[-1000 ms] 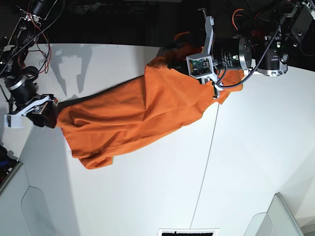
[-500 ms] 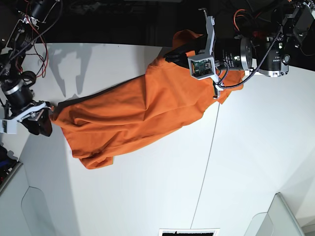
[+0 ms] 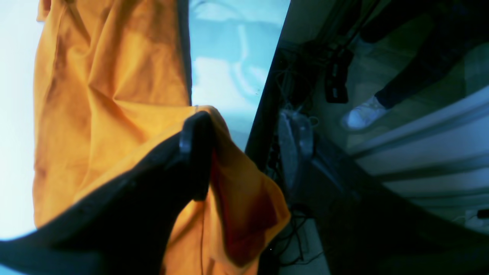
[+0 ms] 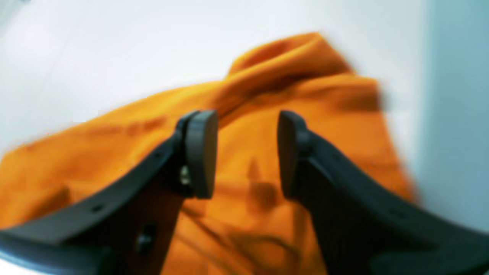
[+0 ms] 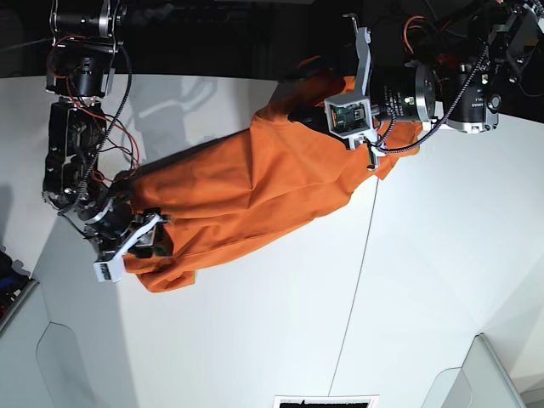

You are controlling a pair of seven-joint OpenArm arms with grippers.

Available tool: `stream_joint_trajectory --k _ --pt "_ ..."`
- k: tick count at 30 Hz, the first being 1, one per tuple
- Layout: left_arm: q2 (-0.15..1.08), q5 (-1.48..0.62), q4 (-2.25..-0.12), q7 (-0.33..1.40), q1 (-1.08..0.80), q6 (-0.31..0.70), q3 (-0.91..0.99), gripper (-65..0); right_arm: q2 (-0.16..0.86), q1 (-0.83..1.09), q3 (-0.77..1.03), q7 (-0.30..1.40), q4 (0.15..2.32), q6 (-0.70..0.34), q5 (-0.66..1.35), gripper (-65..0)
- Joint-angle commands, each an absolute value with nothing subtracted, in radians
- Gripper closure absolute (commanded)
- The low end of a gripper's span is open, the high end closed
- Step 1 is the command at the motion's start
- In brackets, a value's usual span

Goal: Layout the t-shirt on the table in an organized manner, then fold the t-shirt properly
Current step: 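Move the right gripper along the t-shirt and grasp the fabric near the left gripper, then lift the t-shirt with the right gripper while the left gripper pulls a corner outward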

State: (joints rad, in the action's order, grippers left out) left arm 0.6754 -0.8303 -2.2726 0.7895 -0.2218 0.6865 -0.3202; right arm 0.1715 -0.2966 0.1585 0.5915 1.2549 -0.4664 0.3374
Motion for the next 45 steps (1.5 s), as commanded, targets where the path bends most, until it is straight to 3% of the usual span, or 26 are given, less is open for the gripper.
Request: stream_joint_trajectory --k 1,8,13,19,24,28,32,36,39,45 --pt "0.675 -0.85 -2.287 0.765 -0.216 0.698 -0.314 -30.1 0.18 -0.309 0.141 0.584 1.242 -0.467 0.317 -25.8" --pt "0.665 -0.878 -2.289 0.768 -0.216 0.698 -0.314 -30.1 0.245 -0.303 0.124 0.532 1.161 -0.365 0.224 -25.8" --pt "0.659 -0.938 -2.29 0.8 -0.216 0.698 -0.314 -30.1 0.328 -0.351 0.179 0.474 1.161 -0.362 0.224 -25.9" --pt "0.612 -1.013 -2.289 0.813 -0.216 0.698 -0.314 -30.1 0.337 -0.435 0.227 0.482 1.161 -0.363 0.26 -25.9" --pt "0.577 -0.975 -2.289 0.812 -0.216 0.698 -0.314 -30.1 0.326 -0.453 0.227 0.581 1.174 -0.39 0.342 -25.8" --pt "0.577 -0.807 -2.289 0.789 -0.214 0.698 -0.312 -30.1 0.326 -0.417 0.228 0.703 1.254 -0.461 0.46 -25.6" --pt "0.577 -0.637 -2.263 0.686 -0.199 0.56 -0.282 -30.1 0.311 -0.324 0.23 0.756 1.41 -0.469 0.526 -25.6" --pt "0.575 -0.582 -2.146 0.661 -0.154 0.504 -0.274 -30.0 0.267 -0.216 0.229 0.834 1.563 -0.51 0.586 -25.6" --pt "0.565 -0.532 -2.006 0.662 -0.124 0.501 -0.274 -30.0 0.225 -0.131 0.228 0.876 1.625 -0.568 0.688 -25.6" --pt "0.583 -0.477 -1.844 0.663 -0.11 0.514 -0.274 -30.0 0.16 -0.02 0.166 0.894 1.745 -0.591 0.749 -25.6"
